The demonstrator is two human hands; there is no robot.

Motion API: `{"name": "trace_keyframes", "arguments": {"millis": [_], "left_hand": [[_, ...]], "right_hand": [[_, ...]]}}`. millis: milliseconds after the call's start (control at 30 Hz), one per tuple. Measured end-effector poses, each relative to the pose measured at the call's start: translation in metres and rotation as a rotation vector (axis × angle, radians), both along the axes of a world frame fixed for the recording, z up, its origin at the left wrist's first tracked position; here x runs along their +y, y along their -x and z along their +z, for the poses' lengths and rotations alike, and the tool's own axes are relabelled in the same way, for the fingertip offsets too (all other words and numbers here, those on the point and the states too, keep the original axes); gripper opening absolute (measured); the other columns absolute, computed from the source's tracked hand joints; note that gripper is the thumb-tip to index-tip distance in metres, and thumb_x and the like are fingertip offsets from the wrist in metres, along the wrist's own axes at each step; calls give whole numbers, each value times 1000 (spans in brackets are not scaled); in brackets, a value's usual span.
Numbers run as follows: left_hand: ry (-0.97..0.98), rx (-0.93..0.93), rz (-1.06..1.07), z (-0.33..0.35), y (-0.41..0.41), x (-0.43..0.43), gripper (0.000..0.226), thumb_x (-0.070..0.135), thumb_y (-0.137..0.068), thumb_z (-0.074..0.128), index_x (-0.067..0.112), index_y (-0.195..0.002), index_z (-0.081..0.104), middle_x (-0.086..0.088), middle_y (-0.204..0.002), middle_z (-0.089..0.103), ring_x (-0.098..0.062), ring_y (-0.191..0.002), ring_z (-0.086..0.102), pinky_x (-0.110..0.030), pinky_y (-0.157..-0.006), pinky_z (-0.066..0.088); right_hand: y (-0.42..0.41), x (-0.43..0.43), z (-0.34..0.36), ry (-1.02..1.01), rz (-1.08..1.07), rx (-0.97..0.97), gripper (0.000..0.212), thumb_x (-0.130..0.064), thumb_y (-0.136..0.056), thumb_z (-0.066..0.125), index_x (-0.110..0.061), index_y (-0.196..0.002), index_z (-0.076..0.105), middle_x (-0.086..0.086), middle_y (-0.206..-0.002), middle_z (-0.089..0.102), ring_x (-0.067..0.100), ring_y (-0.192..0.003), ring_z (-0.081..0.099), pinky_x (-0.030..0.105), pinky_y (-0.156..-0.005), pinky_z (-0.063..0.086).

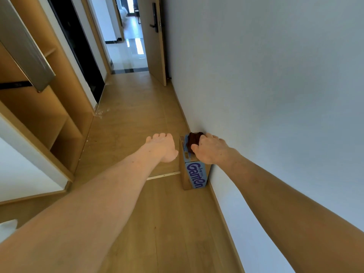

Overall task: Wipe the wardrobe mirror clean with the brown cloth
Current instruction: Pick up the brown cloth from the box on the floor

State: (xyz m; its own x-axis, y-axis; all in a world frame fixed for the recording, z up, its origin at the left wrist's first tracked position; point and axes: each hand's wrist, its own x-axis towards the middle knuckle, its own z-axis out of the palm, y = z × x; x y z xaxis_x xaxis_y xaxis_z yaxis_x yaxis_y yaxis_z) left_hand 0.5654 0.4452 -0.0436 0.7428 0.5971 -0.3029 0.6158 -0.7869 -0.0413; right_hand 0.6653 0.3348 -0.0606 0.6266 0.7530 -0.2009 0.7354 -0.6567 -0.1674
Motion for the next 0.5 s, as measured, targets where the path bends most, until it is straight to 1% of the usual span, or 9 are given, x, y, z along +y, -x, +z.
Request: {"name": "trace_keyframes", "arguments": {"millis": [100, 267, 400, 500], "left_hand": [[11, 9, -5, -7, -25, 17, 63, 40, -96, 45, 6, -146, 26, -13, -151, 31, -32, -137, 29, -45, -111, 25], [35, 27, -55, -21, -76, 55, 61, 39, -96, 45, 7, -145, 27, -13, -151, 31, -32, -137, 29, -44, -111, 25], [56, 1, -124, -28, -125, 98, 61, 36, -97, 45, 6, -146, 25, -14, -151, 30, -32, -137, 28, -44, -111, 25], [80, 10, -163, -36, -157, 135, 60, 34, -97, 44, 6, -146, 25, -14, -151, 30, -32, -137, 29, -44, -110, 25]], "right_hand": [[-23, 16, -6, -17, -22, 18, 50, -40, -97, 32, -5, -131, 42, 16, -130, 47, 31, -119, 44, 42, -98, 36], [-64, 48, -17, 0, -62, 35, 51, -40, -97, 31, -5, -132, 42, 16, -131, 46, 31, -119, 44, 43, -99, 35], [-111, 83, -24, -7, -134, 41, 50, -40, -97, 30, -4, -127, 45, 16, -126, 48, 31, -116, 45, 41, -97, 36], [-140, 115, -33, 21, -183, 61, 50, -41, -98, 29, -4, -127, 45, 15, -126, 48, 31, -116, 45, 40, -96, 35]]}}
